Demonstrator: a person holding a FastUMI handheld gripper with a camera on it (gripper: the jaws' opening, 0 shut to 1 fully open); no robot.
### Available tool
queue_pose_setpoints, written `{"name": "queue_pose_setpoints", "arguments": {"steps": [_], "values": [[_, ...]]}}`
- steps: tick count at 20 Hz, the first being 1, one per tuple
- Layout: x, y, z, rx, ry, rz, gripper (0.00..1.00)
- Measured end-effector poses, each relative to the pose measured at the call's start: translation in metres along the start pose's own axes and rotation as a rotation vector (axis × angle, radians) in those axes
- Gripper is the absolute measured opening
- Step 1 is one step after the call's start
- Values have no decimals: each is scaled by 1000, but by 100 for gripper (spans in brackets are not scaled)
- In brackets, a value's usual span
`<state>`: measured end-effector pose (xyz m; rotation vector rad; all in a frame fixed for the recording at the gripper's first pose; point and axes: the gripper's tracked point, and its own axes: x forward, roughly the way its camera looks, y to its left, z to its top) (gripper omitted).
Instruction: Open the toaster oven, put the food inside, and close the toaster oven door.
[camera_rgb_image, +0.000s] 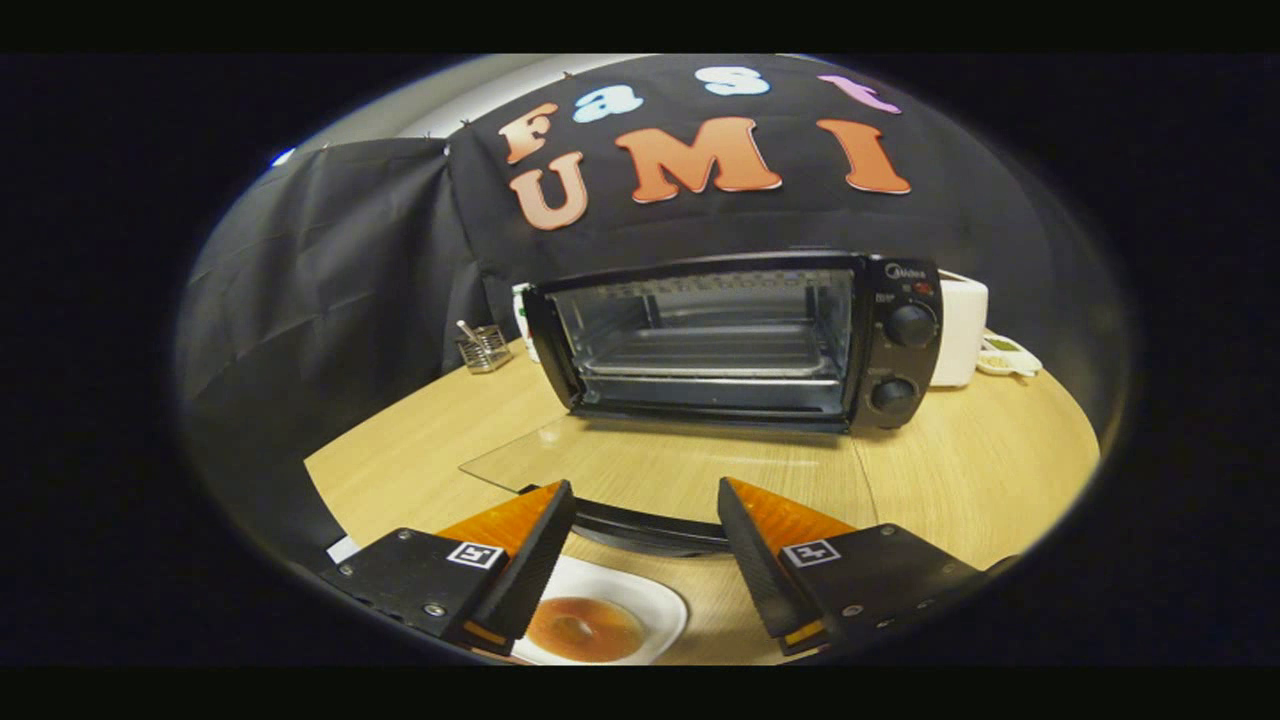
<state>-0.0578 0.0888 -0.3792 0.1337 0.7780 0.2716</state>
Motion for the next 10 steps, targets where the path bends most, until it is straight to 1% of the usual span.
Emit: {"name": "queue_pose_setpoints", "arguments": {"steps": [2, 4, 6, 10], "values": [[2, -9, -13, 15, 39, -11, 86], [-2, -9, -9, 32, 24, -8, 85], [-6, -8, -9, 33, 36, -5, 84], [-33, 10, -15, 23, 46, 58, 86]]}}
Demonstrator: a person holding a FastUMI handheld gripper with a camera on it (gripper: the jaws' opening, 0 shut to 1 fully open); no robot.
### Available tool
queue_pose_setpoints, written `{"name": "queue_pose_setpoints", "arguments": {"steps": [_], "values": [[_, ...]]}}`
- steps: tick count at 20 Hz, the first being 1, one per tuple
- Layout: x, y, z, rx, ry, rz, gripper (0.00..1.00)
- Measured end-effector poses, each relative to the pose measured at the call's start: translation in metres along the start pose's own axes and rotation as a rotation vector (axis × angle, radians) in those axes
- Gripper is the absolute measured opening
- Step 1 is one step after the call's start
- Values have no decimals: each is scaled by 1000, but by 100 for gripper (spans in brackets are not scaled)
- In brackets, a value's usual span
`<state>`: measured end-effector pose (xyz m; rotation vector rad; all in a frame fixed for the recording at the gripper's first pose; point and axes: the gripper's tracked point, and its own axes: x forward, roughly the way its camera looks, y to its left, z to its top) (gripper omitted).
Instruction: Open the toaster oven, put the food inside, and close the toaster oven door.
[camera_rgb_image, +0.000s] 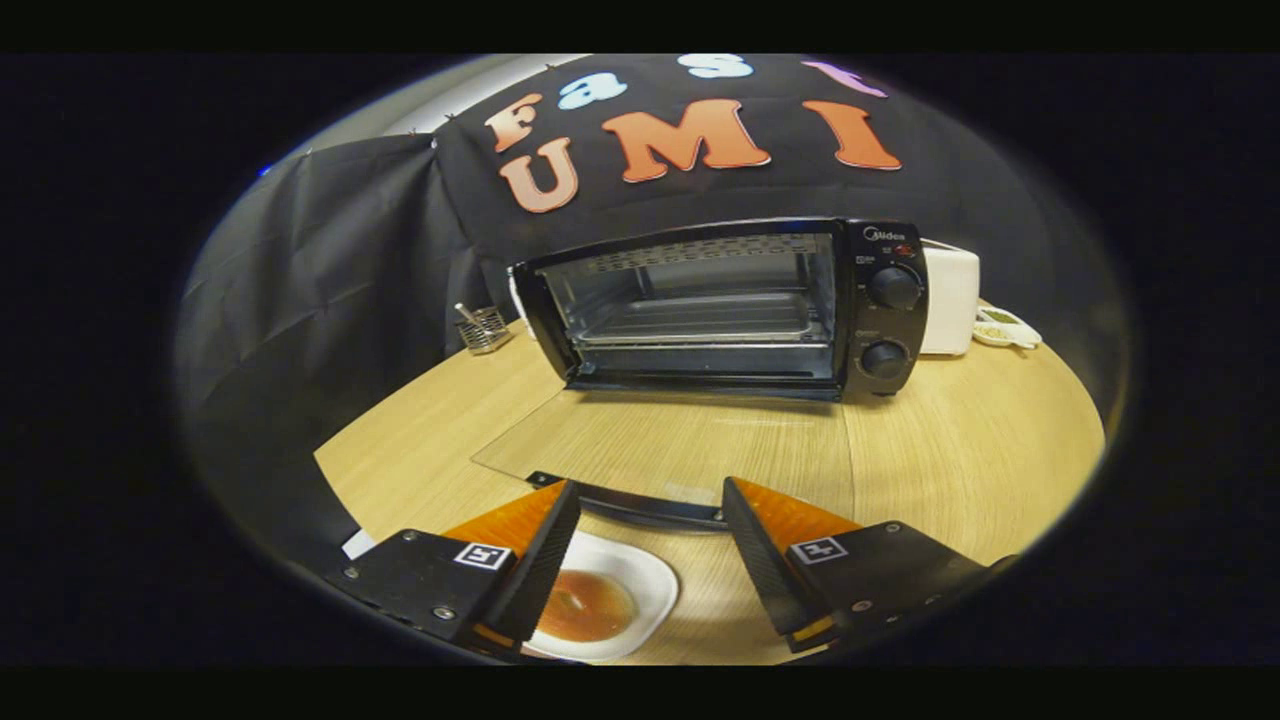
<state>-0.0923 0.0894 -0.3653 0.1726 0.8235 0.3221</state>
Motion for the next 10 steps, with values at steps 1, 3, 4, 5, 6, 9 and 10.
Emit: {"name": "queue_pose_setpoints", "arguments": {"steps": [1, 3, 4, 5, 6, 9, 10], "values": [[-8, 7, -4, -15, 2, 20, 87], [-23, 19, -14, -54, 4, 51, 87], [-30, 24, -20, -70, 2, 61, 87], [-35, 28, -28, -78, 8, 71, 87], [-37, 32, -38, -80, 15, 82, 87], [-44, 38, -60, -97, 46, 84, 88], [-46, 40, -63, -108, 40, 81, 88]]}}
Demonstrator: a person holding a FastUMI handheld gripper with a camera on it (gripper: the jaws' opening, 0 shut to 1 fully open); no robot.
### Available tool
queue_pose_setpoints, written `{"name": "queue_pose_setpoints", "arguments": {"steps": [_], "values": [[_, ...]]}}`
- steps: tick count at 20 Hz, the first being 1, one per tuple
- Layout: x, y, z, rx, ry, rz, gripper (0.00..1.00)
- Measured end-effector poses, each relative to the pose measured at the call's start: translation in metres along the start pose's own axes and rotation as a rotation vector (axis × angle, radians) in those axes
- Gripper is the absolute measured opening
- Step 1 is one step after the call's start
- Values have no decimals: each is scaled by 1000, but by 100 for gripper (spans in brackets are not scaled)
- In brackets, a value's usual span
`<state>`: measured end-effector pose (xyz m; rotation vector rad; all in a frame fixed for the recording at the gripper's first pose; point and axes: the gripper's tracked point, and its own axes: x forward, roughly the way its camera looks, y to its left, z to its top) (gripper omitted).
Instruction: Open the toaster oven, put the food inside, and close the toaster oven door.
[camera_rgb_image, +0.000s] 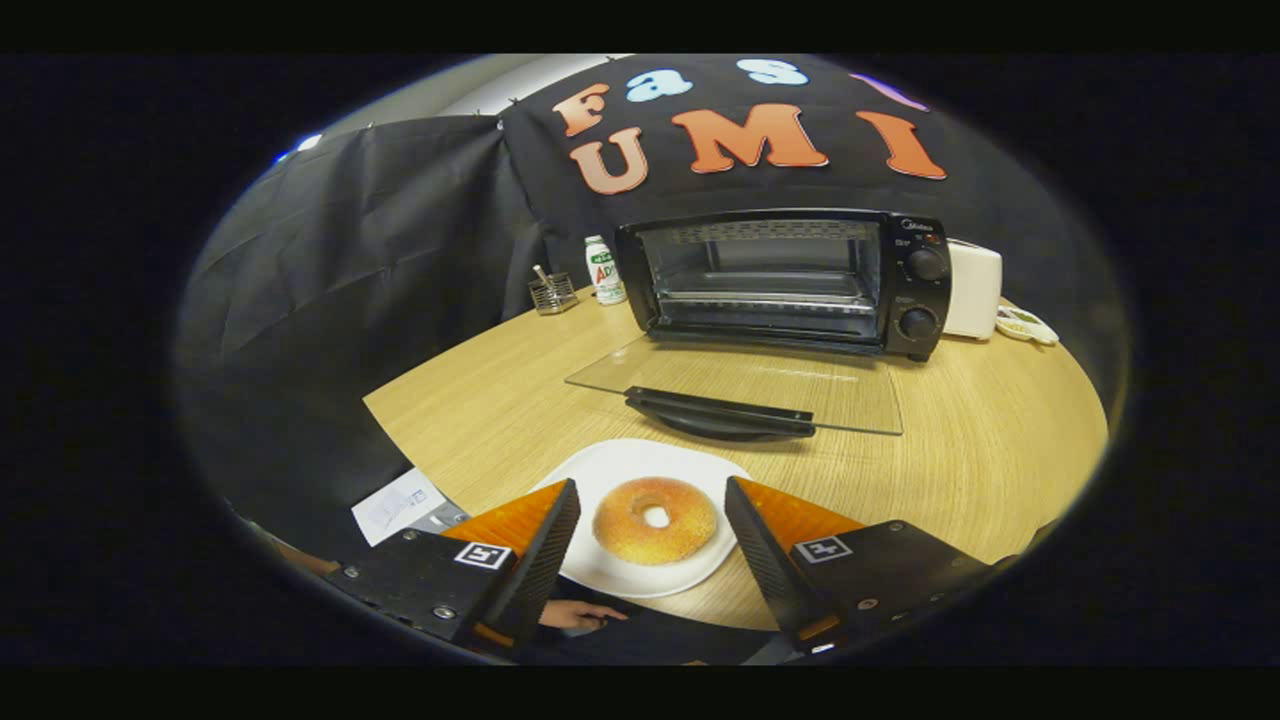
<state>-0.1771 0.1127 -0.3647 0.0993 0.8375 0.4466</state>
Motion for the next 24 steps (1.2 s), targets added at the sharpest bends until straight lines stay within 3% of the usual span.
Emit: {"name": "queue_pose_setpoints", "arguments": {"steps": [9, 11, 15, 17, 24], "values": [[12, -3, -22, -131, 20, -82, 87], [13, -4, -23, -123, 22, -86, 79], [14, -6, -12, -1, -4, -65, 59], [10, -3, 4, 53, -59, -43, 54], [12, -15, 76, 280, -242, -12, 52]]}}
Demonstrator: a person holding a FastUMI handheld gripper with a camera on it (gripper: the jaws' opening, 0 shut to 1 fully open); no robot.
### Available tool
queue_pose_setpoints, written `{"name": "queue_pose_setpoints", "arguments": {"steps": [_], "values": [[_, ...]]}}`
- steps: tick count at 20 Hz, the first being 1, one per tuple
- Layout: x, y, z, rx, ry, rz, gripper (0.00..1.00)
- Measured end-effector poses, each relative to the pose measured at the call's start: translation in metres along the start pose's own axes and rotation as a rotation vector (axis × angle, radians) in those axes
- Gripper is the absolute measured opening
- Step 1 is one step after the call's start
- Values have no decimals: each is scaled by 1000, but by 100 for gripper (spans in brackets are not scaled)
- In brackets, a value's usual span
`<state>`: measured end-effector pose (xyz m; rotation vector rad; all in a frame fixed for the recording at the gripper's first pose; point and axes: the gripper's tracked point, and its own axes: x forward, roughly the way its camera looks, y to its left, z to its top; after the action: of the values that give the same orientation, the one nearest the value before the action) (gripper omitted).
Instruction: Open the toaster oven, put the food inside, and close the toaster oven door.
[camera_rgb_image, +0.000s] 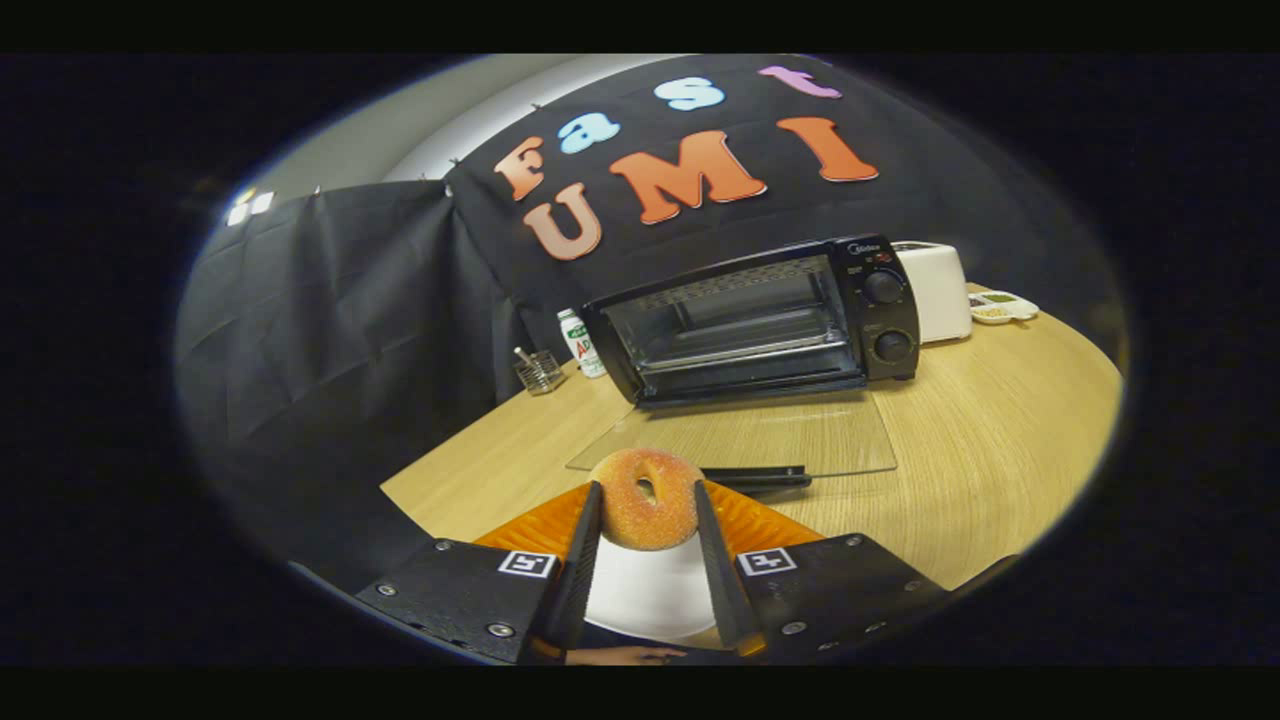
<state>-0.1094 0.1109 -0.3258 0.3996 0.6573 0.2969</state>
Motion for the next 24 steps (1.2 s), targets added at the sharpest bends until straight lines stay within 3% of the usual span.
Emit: {"name": "queue_pose_setpoints", "arguments": {"steps": [2, 7, 14, 20, 24], "values": [[12, -6, 22, 54, -39, -22, 51], [47, -1, 67, 297, -106, 24, 51], [110, -26, 90, 589, -133, -53, 52], [156, -58, 104, 683, -164, -151, 51], [176, -62, 109, 625, -176, -191, 51]]}}
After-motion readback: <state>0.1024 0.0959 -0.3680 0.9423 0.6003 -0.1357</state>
